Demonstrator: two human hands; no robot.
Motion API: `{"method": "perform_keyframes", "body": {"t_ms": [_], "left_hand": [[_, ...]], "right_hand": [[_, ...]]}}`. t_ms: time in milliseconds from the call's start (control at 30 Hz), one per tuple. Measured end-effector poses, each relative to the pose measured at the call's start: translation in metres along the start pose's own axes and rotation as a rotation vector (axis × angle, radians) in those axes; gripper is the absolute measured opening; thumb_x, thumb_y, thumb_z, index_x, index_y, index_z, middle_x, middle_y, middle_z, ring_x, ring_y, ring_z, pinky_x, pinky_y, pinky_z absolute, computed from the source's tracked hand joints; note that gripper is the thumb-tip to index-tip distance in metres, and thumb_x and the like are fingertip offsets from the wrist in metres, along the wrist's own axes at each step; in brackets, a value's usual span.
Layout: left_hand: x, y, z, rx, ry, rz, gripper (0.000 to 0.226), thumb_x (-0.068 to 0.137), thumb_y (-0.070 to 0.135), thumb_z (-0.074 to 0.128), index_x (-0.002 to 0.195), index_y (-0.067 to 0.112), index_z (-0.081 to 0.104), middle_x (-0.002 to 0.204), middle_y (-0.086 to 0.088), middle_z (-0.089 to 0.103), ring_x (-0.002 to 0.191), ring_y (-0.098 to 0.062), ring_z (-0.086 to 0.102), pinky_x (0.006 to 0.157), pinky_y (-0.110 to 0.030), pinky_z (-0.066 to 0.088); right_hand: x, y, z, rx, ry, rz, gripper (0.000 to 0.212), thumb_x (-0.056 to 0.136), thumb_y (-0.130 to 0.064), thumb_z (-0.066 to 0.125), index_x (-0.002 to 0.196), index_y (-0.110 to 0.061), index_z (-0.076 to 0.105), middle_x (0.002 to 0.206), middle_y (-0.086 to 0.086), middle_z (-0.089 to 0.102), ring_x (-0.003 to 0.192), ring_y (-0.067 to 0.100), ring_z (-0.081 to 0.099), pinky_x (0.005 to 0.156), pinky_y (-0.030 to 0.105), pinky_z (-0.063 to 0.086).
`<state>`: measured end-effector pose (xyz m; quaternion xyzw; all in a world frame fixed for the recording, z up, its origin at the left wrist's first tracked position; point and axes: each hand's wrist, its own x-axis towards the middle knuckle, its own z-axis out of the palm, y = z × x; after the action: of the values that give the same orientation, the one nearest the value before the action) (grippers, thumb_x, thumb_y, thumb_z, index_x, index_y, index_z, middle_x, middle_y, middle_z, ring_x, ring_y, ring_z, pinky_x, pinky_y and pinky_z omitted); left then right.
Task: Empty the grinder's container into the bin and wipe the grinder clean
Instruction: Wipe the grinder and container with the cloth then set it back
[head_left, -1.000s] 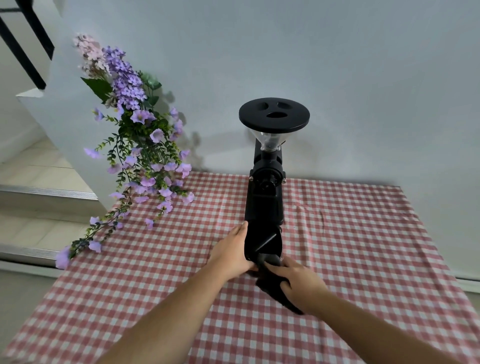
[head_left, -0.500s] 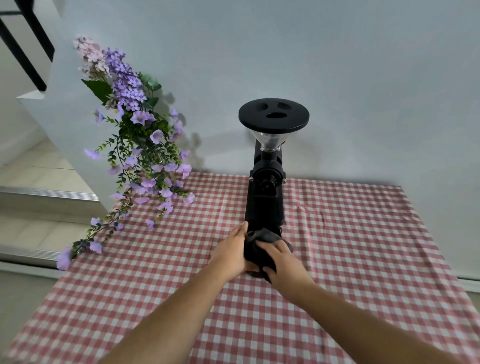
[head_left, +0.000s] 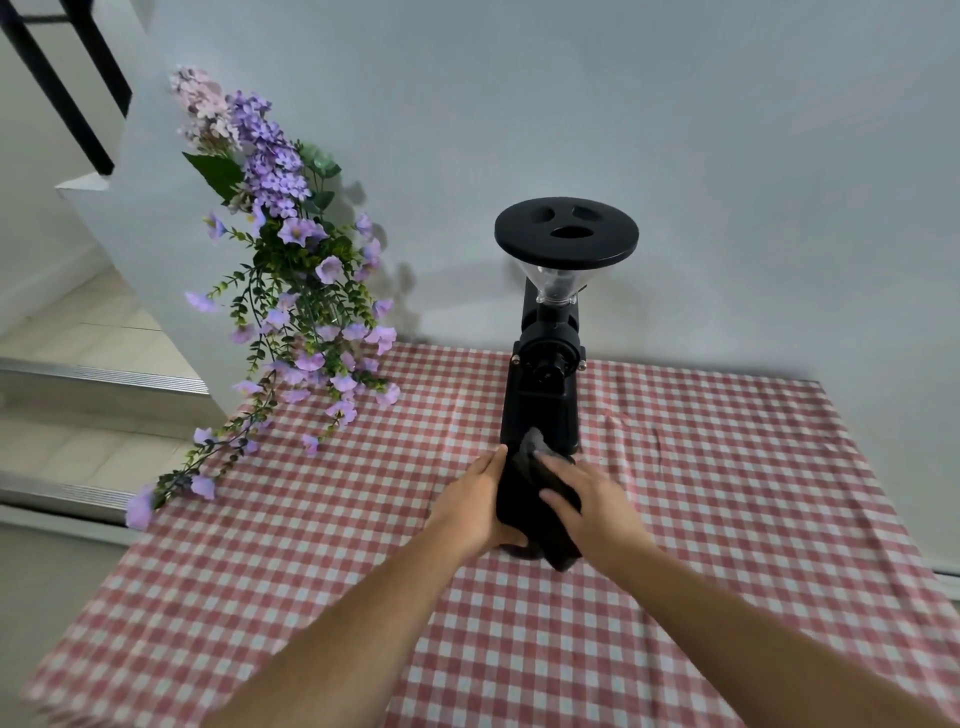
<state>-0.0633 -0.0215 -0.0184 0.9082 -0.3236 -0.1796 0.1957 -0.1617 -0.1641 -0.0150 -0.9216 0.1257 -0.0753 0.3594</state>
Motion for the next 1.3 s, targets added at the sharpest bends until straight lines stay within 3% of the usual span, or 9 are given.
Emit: {"method": "perform_keyframes", "body": {"t_ms": [133,300,433,533,700,867,1033,1167,1300], "left_hand": [[0.000,-0.003,0.000,-0.016,-0.024,-0.017,0.113,0.074,0.042,0.081,0.157,0.025,0.006,0.161,0.005,0.023,0.137,-0.020,0.042,0.104,-0.042,0.047],[-0.001,-0.003,0.001,-0.014,-0.015,-0.001,0.114,0.067,0.040,0.085,0.154,0.027,0.012,0.156,0.008,0.031,0.135,-0.018,0.044,0.100,-0.042,0.049],[0.001,-0.002,0.002,-0.024,0.009,-0.002,0.111,0.065,0.038,0.086,0.151,0.030,0.017,0.152,0.010,0.036,0.133,-0.017,0.045,0.098,-0.042,0.050],[-0.001,-0.004,0.003,-0.068,0.024,0.001,0.107,0.064,0.036,0.087,0.149,0.032,0.023,0.149,0.013,0.040,0.132,-0.015,0.046,0.101,-0.041,0.049],[0.000,-0.004,0.004,-0.069,0.024,-0.006,0.108,0.063,0.037,0.087,0.150,0.027,0.024,0.147,0.010,0.043,0.129,-0.015,0.048,0.100,-0.040,0.049],[0.000,-0.004,0.004,-0.029,0.013,-0.015,0.115,0.064,0.042,0.085,0.153,0.030,0.012,0.153,0.008,0.037,0.132,-0.020,0.046,0.099,-0.044,0.050],[0.000,-0.005,0.005,-0.024,0.005,-0.015,0.118,0.070,0.042,0.084,0.156,0.028,0.005,0.162,0.007,0.021,0.144,-0.018,0.032,0.108,-0.039,0.043],[0.002,-0.004,0.001,-0.056,-0.036,-0.013,0.117,0.070,0.037,0.086,0.156,0.028,0.007,0.160,0.006,0.025,0.144,-0.020,0.033,0.110,-0.044,0.041],[0.006,-0.006,-0.006,-0.132,-0.086,0.009,0.113,0.068,0.026,0.088,0.154,0.028,0.016,0.158,0.005,0.030,0.143,-0.021,0.033,0.114,-0.045,0.036]], "right_hand": [[-0.011,0.007,0.022,-0.282,-0.242,-0.087,0.049,0.098,-0.025,0.042,0.143,-0.039,0.029,0.135,-0.003,0.039,0.103,0.016,0.052,0.085,0.022,0.046],[-0.023,0.036,0.004,-0.469,-0.370,-0.105,0.051,0.096,-0.022,0.046,0.139,-0.045,0.031,0.137,-0.007,0.036,0.091,0.013,0.053,0.073,0.021,0.048],[-0.001,0.033,-0.031,-0.472,-0.295,0.032,0.032,0.094,-0.025,0.046,0.121,-0.041,0.055,0.108,-0.011,0.046,0.078,0.004,0.051,0.060,0.016,0.045],[0.019,0.013,-0.044,-0.348,-0.071,-0.019,0.030,0.095,-0.026,0.044,0.118,-0.039,0.057,0.102,-0.012,0.048,0.076,0.007,0.053,0.060,0.019,0.047],[0.027,-0.002,-0.019,-0.573,-0.196,-0.010,0.057,0.095,-0.020,0.043,0.144,-0.038,0.021,0.140,-0.002,0.033,0.098,0.021,0.056,0.075,0.033,0.053],[-0.011,0.030,0.005,-0.651,-0.232,0.105,0.081,0.092,-0.016,0.051,0.147,-0.029,-0.008,0.154,0.007,0.010,0.097,0.022,0.057,0.068,0.028,0.052],[-0.039,0.030,0.021,-0.477,-0.323,0.173,0.061,0.095,-0.026,0.045,0.147,-0.033,0.013,0.151,-0.004,0.025,0.092,0.017,0.058,0.068,0.026,0.051],[-0.029,0.023,-0.012,-0.182,-0.345,0.286,0.029,0.093,-0.024,0.046,0.118,-0.034,0.057,0.102,-0.008,0.062,0.070,0.008,0.064,0.058,0.021,0.054],[-0.024,0.030,-0.048,0.026,-0.183,0.393,0.020,0.092,-0.020,0.051,0.107,-0.028,0.061,0.071,-0.002,0.069,0.054,0.008,0.067,0.043,0.019,0.050]]}}
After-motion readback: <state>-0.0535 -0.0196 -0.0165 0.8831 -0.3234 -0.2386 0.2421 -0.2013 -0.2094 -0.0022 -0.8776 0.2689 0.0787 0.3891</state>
